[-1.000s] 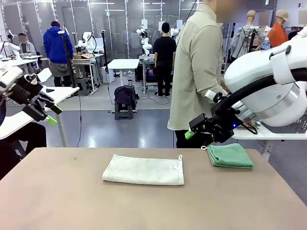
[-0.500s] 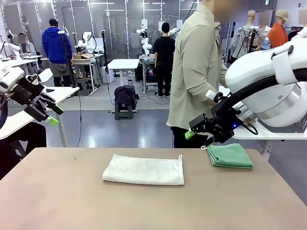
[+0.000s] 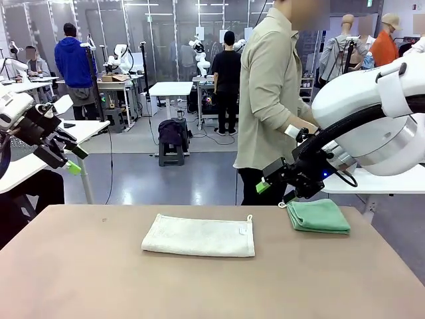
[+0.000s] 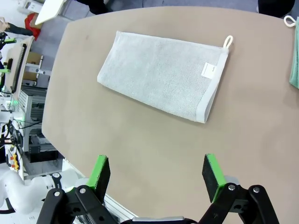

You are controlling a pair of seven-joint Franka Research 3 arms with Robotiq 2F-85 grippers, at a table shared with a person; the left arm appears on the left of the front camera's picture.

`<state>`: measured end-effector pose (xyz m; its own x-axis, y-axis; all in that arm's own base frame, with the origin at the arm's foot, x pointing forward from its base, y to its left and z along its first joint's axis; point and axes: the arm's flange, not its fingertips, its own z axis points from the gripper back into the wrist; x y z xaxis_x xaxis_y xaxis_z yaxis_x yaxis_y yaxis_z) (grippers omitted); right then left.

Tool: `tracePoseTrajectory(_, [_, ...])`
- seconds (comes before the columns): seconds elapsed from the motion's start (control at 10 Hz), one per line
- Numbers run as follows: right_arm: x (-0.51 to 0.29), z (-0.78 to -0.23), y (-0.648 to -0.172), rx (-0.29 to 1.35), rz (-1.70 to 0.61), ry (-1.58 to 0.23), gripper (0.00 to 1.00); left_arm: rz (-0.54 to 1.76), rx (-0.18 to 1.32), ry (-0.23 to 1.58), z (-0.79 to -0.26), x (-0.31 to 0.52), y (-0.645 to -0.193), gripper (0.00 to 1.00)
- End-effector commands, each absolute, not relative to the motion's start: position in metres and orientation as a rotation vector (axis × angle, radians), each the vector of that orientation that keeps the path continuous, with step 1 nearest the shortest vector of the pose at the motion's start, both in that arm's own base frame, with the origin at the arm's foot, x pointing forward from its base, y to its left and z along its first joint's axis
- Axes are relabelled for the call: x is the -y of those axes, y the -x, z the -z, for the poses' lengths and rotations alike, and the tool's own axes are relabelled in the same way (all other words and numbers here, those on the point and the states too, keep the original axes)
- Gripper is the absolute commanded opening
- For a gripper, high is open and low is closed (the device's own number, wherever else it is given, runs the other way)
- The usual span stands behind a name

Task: Fold the towels and place them in the basket.
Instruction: When a person lays out a Towel with hook on the table, fold it in half twice.

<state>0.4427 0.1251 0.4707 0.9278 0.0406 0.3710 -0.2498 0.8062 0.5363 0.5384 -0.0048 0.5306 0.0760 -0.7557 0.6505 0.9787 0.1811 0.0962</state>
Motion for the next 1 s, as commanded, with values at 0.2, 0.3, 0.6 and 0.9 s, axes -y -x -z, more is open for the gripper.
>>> tracePoseTrajectory(0.2, [-0.136,-0.463,-0.452,0.247,-0.13,-0.609,1.0,1.393,0.658,0.514,-0.525,0.006,-0.535,1.0])
tracePoseTrajectory(0.3, [-0.139,-0.46,-0.453,0.238,-0.131,-0.598,1.0,1.401,0.665,0.552,-0.524,0.0,-0.534,1.0])
tracePoseTrajectory(0.6, [-0.155,-0.443,-0.457,0.192,-0.111,-0.582,1.0,1.43,0.666,0.615,-0.52,-0.016,-0.534,1.0])
tracePoseTrajectory(0.9, [-0.177,-0.427,-0.456,0.201,-0.05,-0.559,1.0,1.419,0.699,0.658,-0.515,-0.026,-0.534,1.0])
